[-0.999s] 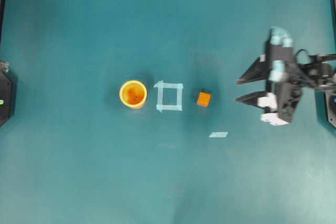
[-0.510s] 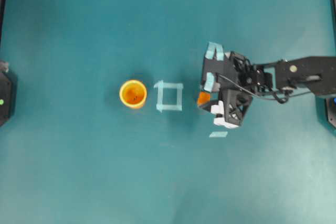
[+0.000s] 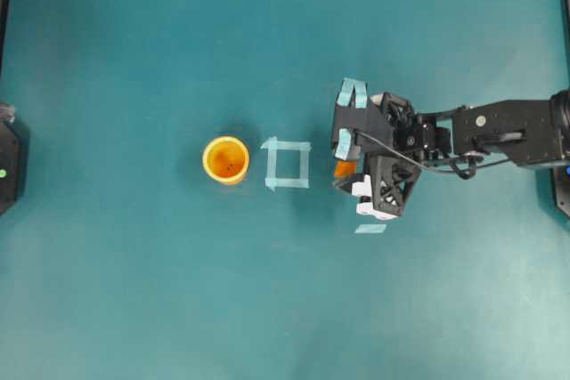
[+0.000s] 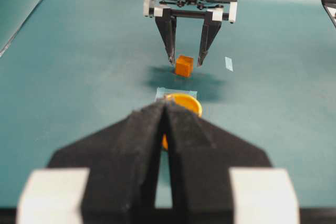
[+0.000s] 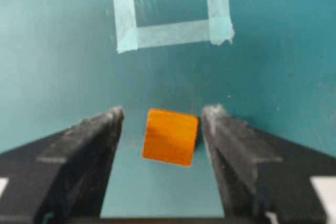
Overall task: Move the block to the left with right arm.
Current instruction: 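Lower the open right gripper around the orange cube and close it, then lift the cube and carry it left past the taped square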
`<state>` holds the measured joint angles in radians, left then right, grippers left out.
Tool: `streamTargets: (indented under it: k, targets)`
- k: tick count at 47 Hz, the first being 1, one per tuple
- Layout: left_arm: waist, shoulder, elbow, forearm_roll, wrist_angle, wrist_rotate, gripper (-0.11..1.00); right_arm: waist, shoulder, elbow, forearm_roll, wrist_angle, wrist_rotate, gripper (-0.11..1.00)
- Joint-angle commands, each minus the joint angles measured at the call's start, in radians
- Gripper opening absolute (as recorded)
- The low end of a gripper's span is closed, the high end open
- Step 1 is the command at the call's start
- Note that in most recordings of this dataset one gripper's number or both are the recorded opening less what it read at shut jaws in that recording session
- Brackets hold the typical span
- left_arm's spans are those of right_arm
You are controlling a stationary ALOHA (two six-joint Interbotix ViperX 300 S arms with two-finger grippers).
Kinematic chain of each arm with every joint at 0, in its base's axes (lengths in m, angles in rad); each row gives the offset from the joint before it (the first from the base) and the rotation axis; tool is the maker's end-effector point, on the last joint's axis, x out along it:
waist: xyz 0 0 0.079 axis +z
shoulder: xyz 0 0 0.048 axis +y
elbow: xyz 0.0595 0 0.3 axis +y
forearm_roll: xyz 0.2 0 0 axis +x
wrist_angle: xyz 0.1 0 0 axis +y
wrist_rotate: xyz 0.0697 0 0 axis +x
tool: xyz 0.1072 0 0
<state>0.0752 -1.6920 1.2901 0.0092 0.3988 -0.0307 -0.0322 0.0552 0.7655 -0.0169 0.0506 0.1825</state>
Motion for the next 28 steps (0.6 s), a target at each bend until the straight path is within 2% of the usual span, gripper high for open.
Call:
streamTargets:
  k: [1,13,22,28]
  targets:
    - [0.005,0.015,-0.017,0.002,-0.009,0.0,0.0,0.0,-0.008,-0.012,0.002,-0.008,0.002,0.63]
    - [0.005,0.015,-0.018,0.002,-0.005,0.0,0.0,0.0,-0.002,-0.011,0.003,0.008,0.002,0.61]
    - [0.005,0.015,-0.018,0.002,-0.002,0.002,0.0,0.0,-0.009,-0.017,0.008,0.077,0.02,0.4]
    - [0.005,0.015,-0.018,0.002,0.0,0.002,0.0,0.0,-0.06,-0.043,0.011,0.17,0.057,0.4]
